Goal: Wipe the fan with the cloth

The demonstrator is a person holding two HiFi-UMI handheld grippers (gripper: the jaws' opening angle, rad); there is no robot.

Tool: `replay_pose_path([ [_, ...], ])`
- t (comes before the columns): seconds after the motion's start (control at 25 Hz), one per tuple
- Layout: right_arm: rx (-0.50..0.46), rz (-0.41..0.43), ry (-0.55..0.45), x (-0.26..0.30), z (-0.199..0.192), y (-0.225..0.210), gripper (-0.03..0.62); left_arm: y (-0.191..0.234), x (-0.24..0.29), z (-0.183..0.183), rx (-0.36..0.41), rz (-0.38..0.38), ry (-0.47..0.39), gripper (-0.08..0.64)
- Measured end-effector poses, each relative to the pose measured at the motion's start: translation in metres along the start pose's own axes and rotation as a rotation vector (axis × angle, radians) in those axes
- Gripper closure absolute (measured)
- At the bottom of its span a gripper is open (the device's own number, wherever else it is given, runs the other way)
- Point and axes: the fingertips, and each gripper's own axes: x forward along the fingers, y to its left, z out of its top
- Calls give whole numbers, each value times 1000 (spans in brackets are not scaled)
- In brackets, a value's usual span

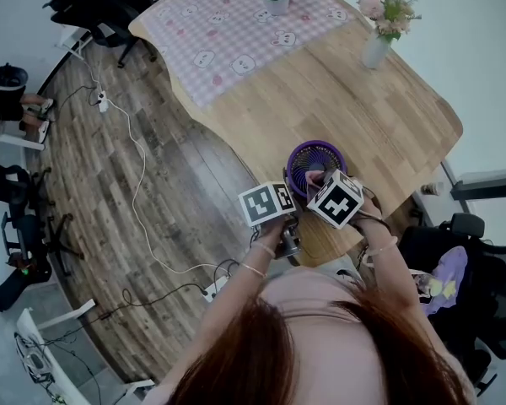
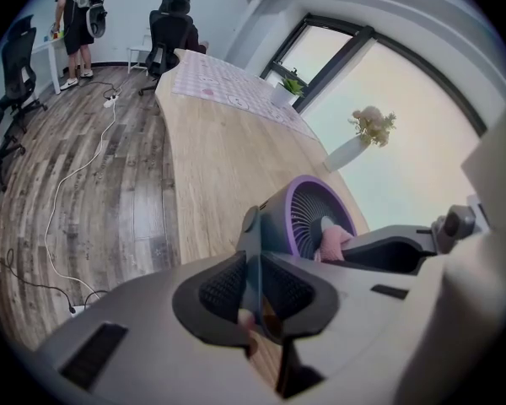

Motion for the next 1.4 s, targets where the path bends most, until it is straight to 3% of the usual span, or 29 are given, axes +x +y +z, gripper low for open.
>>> replay_pose_path([
  [0.72,27,8,-73,15,30,-1,571,-2,1,3,103,-1,19,511],
  [1.04,88,-49,-153,22,48,-13,571,-5,2,-1,112,-20,24,511],
  [1.4,147,-189,-266,-2,60,-28,571,-5,-6,1,100,-59,2,506],
])
